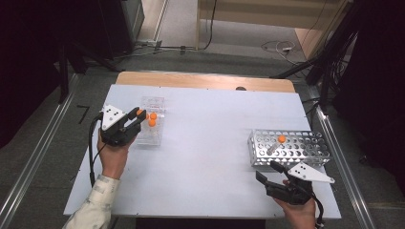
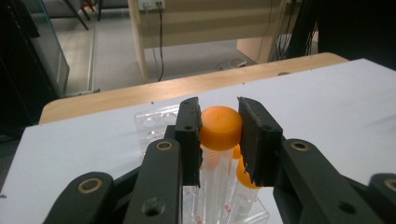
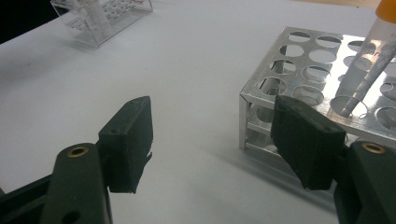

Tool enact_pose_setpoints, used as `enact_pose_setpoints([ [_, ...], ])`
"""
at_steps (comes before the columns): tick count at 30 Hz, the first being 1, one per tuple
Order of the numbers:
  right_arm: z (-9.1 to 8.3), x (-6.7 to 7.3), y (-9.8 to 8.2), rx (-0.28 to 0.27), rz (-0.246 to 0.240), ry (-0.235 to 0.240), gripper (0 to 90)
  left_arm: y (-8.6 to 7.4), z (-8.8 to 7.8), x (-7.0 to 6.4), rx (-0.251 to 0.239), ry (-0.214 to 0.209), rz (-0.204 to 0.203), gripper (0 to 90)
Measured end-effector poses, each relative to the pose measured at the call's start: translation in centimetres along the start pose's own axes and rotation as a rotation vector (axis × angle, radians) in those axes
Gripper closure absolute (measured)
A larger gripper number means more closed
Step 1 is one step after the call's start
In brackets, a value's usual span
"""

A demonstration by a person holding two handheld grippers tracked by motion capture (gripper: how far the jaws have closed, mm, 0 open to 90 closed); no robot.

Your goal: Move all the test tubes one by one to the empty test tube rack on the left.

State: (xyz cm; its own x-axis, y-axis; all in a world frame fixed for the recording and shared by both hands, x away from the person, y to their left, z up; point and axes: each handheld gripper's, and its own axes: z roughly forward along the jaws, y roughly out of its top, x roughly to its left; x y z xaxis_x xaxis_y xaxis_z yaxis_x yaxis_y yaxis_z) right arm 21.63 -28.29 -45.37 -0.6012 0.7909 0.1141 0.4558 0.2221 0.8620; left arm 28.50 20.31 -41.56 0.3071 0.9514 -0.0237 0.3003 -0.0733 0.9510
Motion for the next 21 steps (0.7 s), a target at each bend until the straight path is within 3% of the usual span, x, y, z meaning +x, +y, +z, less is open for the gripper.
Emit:
enact_pose_setpoints([
  [10,0.2,0.0,-0.1,0.012,-0.003,0.001,26.0,-1.1,0.2,-0.2,0.018,0.002,0.006,69.4],
  [13,0.2,0.0,0.0,0.011,-0.001,-0.002,26.0,-1.0,0.0,-0.3,0.010,-0.007,-0.002,58.4],
  [21,0.1,-0.4,-0.1,0.009,0.009,-0.027,26.2,-0.8,-0.9,-0.4,0.006,-0.013,-0.036,43.8],
])
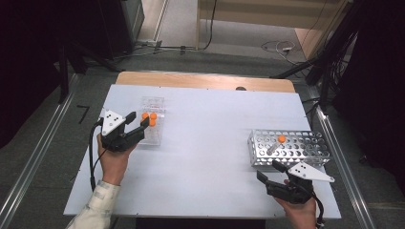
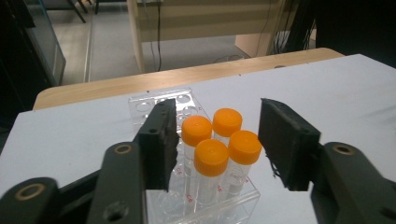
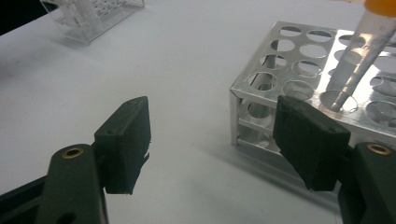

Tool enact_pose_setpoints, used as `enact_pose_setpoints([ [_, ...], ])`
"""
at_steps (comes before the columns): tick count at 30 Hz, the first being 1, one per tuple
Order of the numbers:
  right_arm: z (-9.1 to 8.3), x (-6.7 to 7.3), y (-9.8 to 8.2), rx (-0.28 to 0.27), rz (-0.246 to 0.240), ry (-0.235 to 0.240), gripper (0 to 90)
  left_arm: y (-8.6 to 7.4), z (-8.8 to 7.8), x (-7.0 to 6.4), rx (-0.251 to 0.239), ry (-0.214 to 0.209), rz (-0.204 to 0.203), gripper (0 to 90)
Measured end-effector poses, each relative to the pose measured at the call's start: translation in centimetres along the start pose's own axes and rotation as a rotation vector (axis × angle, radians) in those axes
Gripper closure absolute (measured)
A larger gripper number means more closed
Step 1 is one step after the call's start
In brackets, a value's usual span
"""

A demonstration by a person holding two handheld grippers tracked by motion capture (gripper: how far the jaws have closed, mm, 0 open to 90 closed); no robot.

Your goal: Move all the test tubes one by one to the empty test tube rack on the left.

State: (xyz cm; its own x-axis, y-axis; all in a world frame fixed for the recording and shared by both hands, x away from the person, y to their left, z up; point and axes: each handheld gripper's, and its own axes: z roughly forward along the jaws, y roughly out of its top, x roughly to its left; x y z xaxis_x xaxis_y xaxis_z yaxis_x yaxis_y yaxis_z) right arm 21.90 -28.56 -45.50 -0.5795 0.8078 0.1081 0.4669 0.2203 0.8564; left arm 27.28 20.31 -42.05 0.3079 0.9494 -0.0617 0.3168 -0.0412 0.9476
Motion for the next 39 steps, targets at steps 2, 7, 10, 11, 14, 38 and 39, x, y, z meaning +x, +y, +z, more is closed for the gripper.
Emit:
enact_pose_setpoints([
  [2,-0.1,-0.2,0.0,-0.007,0.003,-0.014,26.2,0.0,-0.3,-0.2,0.010,-0.008,-0.034,36.9],
  [7,-0.2,-0.7,-0.1,-0.034,0.014,-0.069,26.0,0.2,-1.5,-1.2,0.019,-0.055,-0.080,24.4],
  [10,0.0,-1.4,-0.1,-0.047,0.010,-0.121,26.0,0.2,-1.9,-1.8,0.023,-0.064,-0.061,22.4],
  [11,0.1,-1.6,0.0,-0.052,0.017,-0.132,26.0,0.1,-2.0,-2.0,0.025,-0.068,-0.061,21.9],
  [14,0.4,-2.5,0.2,-0.072,0.039,-0.155,26.0,-0.1,-2.1,-2.5,0.034,-0.089,-0.079,19.5],
  [38,4.1,-5.4,1.5,-0.115,0.052,-0.227,63.0,-0.4,-2.0,-5.6,0.057,-0.179,-0.009,19.8],
  [39,4.0,-5.5,1.5,-0.117,0.056,-0.234,64.6,-0.4,-2.0,-5.6,0.057,-0.180,-0.010,19.8],
])
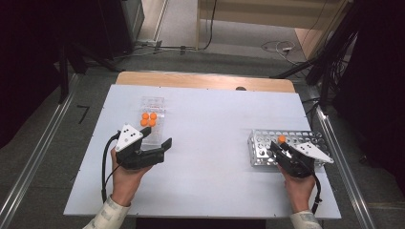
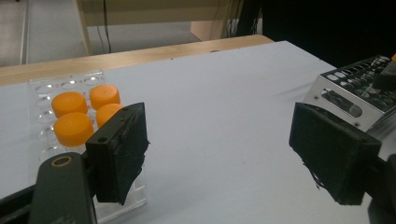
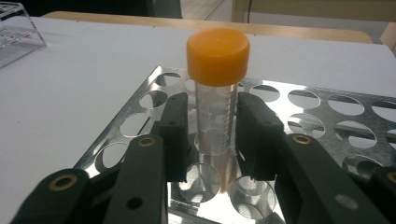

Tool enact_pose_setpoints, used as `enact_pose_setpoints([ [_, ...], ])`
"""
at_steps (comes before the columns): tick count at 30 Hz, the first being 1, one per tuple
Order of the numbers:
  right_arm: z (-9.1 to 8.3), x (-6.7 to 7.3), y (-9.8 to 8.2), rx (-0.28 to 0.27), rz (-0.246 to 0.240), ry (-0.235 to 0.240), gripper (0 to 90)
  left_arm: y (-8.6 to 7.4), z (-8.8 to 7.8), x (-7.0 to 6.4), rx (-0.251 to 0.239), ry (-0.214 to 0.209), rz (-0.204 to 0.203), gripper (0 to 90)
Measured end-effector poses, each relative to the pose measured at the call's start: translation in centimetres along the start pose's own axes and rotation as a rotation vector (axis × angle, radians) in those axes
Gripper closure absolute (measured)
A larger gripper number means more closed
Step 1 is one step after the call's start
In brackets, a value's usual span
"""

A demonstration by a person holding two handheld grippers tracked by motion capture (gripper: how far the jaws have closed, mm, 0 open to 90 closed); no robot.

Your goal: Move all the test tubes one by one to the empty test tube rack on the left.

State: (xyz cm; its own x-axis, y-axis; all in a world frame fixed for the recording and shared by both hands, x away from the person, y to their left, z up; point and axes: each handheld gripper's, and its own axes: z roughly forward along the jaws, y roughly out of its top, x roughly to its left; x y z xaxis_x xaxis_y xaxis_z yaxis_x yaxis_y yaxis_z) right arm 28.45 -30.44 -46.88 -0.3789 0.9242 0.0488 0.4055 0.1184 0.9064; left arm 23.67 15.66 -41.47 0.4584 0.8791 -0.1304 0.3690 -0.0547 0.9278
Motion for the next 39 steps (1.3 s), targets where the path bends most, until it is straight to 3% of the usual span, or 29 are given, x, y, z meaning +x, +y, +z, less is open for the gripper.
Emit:
enact_pose_setpoints([
  [3,0.0,-0.1,0.0,-0.002,0.003,-0.003,70.6,0.0,-0.1,0.0,-0.002,0.001,0.001,20.3],
  [8,-0.2,0.0,0.3,-0.010,-0.010,-0.008,71.6,0.0,-0.2,0.1,-0.003,0.000,0.003,20.6],
  [22,-2.9,0.6,3.0,-0.118,-0.049,-0.008,71.7,0.0,-0.1,-0.2,-0.001,-0.016,0.010,20.5],
  [30,-4.1,2.4,3.8,-0.152,-0.080,0.065,71.7,0.0,0.0,-0.8,-0.012,-0.033,0.025,19.8],
  [39,-3.0,6.1,3.8,-0.131,-0.129,0.198,71.7,-0.2,0.5,-1.7,0.005,-0.070,0.057,18.2],
])
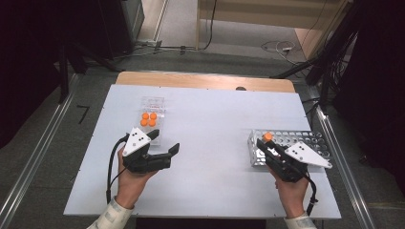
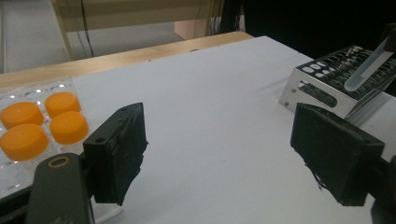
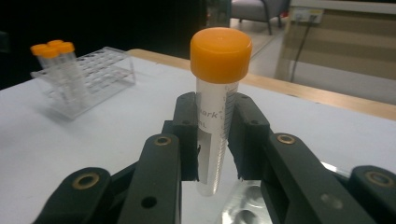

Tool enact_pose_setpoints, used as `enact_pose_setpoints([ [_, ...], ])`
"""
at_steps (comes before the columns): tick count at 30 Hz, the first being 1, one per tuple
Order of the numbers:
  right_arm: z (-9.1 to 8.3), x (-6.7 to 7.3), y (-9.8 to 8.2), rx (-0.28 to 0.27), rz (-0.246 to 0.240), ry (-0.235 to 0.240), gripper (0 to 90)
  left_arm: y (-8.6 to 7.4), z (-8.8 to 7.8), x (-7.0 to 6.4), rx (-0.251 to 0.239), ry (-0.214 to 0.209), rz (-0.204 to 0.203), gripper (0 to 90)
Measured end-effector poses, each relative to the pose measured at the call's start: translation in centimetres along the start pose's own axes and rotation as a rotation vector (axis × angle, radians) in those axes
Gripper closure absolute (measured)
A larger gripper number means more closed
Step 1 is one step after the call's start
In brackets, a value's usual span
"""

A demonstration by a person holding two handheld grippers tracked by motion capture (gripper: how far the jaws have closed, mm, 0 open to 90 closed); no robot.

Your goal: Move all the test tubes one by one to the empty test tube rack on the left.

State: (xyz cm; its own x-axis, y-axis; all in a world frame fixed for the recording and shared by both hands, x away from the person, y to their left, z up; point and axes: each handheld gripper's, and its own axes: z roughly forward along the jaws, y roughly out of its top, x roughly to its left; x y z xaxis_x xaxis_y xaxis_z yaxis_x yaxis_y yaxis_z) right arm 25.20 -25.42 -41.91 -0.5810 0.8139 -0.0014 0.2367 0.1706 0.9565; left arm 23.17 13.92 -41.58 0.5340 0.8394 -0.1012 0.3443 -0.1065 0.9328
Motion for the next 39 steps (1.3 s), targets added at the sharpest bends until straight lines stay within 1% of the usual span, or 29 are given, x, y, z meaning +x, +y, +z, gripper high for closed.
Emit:
enact_pose_setpoints([
  [4,1.1,1.6,-0.2,0.024,-0.013,0.062,71.7,-0.1,0.1,-0.5,0.006,-0.013,0.014,17.4],
  [7,2.0,2.8,-0.4,0.044,-0.026,0.104,71.7,-0.2,0.4,-1.0,0.009,-0.033,0.017,17.5],
  [12,3.5,4.6,-0.6,0.071,-0.041,0.163,71.8,-0.4,0.8,-2.1,0.015,-0.067,0.038,17.6],
  [14,4.0,5.2,-0.7,0.079,-0.046,0.181,71.8,-0.4,0.9,-2.5,0.013,-0.080,0.040,17.6],
  [19,4.8,6.5,-0.7,0.090,-0.062,0.214,71.7,-0.5,1.1,-3.1,0.015,-0.099,0.052,17.6],
  [21,5.1,6.8,-0.7,0.093,-0.066,0.221,71.7,-0.5,1.0,-3.2,0.014,-0.103,0.047,17.7],
  [31,6.1,8.2,-0.7,0.109,-0.082,0.262,71.9,-0.3,0.8,-3.9,-0.007,-0.146,0.063,22.3],
  [35,6.5,9.0,-0.8,0.118,-0.089,0.284,71.8,-0.4,0.9,-4.2,-0.010,-0.175,0.068,25.3],
  [36,6.6,9.2,-0.8,0.120,-0.092,0.290,71.9,-0.4,1.0,-4.3,-0.013,-0.189,0.070,26.3],
  [39,7.1,9.8,-0.8,0.126,-0.097,0.303,71.9,-0.5,1.1,-4.4,-0.014,-0.207,0.074,29.9],
])
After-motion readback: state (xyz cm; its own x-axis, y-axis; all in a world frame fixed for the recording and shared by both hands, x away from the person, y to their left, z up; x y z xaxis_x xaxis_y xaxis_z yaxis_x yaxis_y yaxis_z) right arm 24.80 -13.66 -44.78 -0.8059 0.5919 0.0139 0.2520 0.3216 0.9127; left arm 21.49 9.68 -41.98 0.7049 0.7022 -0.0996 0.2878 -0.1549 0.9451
